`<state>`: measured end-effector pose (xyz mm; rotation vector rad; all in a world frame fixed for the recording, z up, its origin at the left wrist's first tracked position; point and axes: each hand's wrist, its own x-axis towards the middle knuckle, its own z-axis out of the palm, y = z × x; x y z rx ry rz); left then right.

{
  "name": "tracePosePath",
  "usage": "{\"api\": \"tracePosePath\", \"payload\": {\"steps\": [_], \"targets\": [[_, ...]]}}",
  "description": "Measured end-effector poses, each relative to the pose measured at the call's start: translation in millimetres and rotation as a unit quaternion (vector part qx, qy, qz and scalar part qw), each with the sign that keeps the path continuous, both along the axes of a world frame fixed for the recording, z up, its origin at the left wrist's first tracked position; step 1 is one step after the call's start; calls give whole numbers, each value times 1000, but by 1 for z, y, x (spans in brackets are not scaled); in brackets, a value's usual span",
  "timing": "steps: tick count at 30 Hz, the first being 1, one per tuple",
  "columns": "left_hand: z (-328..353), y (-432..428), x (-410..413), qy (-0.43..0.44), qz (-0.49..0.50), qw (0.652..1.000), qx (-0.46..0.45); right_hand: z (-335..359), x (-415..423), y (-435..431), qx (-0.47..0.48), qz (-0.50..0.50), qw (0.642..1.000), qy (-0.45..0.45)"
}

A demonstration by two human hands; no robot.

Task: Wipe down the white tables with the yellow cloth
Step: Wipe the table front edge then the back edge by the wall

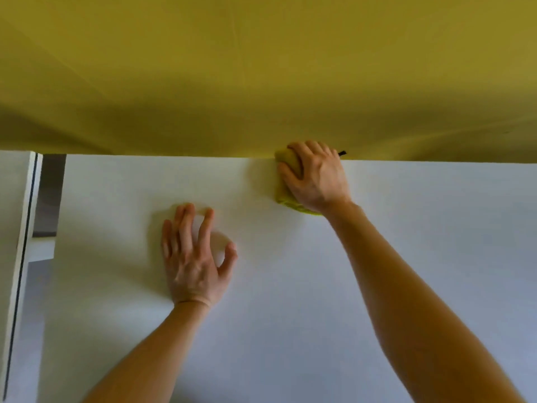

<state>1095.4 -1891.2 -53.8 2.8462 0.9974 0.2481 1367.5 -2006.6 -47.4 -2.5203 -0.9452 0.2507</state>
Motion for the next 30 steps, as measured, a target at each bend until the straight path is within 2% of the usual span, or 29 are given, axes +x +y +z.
{"api": "tracePosePath", "payload": {"steps": [3,6,8,12,14,16,18,22,24,27,30], "targets": [[-1,0,0,-9,-4,1000,-7,12,49,-89,-45,-94,995,-7],[-2,1,0,-9,-5,1000,-4,12,39,-69,-88,-214,973,-9],[-3,1,-2,-10,-5,1000,-3,9,5,-9,-85,-185,979,-10],[-3,3,-1,3,-2,1000,5,18,-81,136,-69,-20,997,1],[-3,0,-2,13,-1,1000,9,19,-96,161,-62,21,998,25],[-5,1,-1,0,3,1000,12,12,-76,141,-31,46,998,35],[-3,1,-1,-12,1,1000,5,6,-39,79,-7,27,999,28],[1,1,1,-8,-2,1000,-2,16,45,-84,-59,-73,996,6],[1,0,0,-10,1,1000,-7,24,68,-127,-98,-126,987,8],[1,1,1,-12,1,1000,-11,23,57,-99,-164,-150,975,-6],[-2,1,0,-14,-5,1000,-7,23,8,0,-177,-55,983,5]]}}
